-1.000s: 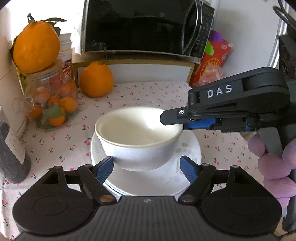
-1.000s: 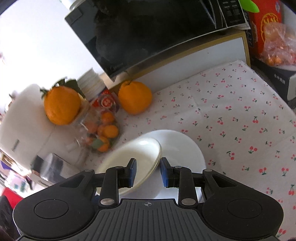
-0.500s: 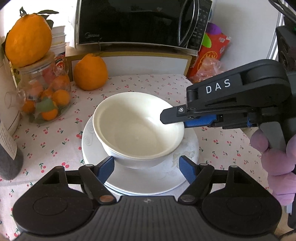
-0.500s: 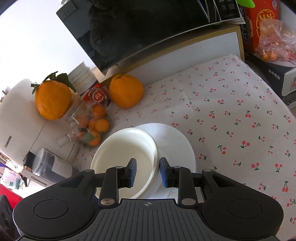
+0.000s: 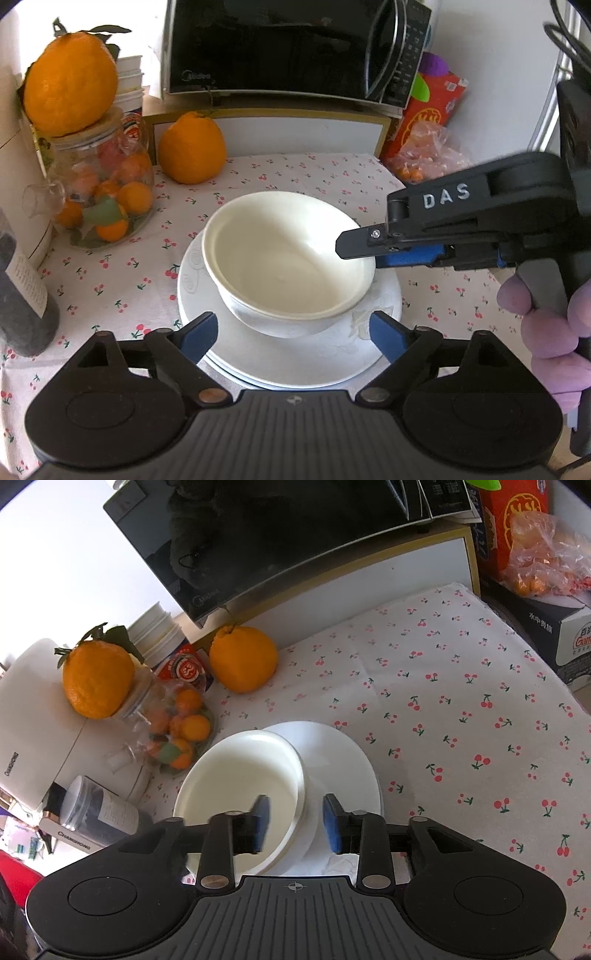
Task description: Organize plates and bowls
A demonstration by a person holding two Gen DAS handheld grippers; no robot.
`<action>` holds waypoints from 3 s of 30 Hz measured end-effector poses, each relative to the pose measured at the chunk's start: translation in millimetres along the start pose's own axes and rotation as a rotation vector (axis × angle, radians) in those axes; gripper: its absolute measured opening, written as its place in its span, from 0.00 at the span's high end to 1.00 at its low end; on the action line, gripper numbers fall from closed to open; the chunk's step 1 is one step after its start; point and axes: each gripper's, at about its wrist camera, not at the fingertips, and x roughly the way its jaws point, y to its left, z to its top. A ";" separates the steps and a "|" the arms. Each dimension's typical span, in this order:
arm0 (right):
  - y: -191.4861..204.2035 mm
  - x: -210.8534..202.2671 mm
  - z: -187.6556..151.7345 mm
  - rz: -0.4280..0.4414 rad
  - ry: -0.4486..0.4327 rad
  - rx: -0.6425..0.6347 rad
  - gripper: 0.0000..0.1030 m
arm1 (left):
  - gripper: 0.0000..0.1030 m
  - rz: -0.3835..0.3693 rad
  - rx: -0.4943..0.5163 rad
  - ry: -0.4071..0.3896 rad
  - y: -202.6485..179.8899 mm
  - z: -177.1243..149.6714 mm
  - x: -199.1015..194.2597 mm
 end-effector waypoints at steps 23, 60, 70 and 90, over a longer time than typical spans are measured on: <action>-15.2 -69.0 -22.7 -0.077 -0.052 -0.071 0.25 | 0.02 0.118 -0.176 0.065 6.6 -14.4 -48.3; 10.6 -67.9 -90.6 -0.235 0.029 -0.237 0.11 | 0.00 0.384 -0.208 0.158 -13.1 -45.1 -65.8; 10.3 -66.3 -91.3 -0.238 0.033 -0.239 0.11 | 0.00 0.396 -0.196 0.156 -14.0 -44.2 -65.4; 8.9 -66.8 -90.6 -0.243 0.032 -0.234 0.11 | 0.00 0.404 -0.183 0.153 -14.5 -43.7 -65.6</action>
